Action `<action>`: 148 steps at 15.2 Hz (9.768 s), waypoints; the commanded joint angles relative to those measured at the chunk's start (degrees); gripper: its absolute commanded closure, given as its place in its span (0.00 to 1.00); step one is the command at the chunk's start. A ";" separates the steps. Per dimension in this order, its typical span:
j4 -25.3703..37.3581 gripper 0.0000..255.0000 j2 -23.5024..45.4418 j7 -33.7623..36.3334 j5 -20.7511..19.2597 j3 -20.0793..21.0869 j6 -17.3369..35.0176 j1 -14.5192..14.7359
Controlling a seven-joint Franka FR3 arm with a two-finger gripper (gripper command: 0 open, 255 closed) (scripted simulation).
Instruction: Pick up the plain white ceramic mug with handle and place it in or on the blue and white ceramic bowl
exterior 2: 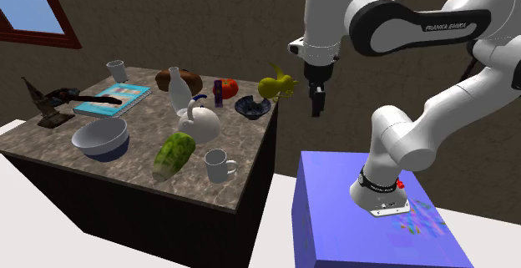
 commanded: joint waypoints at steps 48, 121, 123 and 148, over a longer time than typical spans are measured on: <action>26.91 1.00 61.63 -1.76 7.17 -2.94 37.28 -0.40; 45.22 1.00 59.84 -41.54 9.67 -19.88 16.94 -23.26; 43.83 1.00 59.95 -41.56 9.72 -19.84 18.44 -23.23; 40.80 0.00 60.64 -41.62 9.98 -19.72 22.12 -23.18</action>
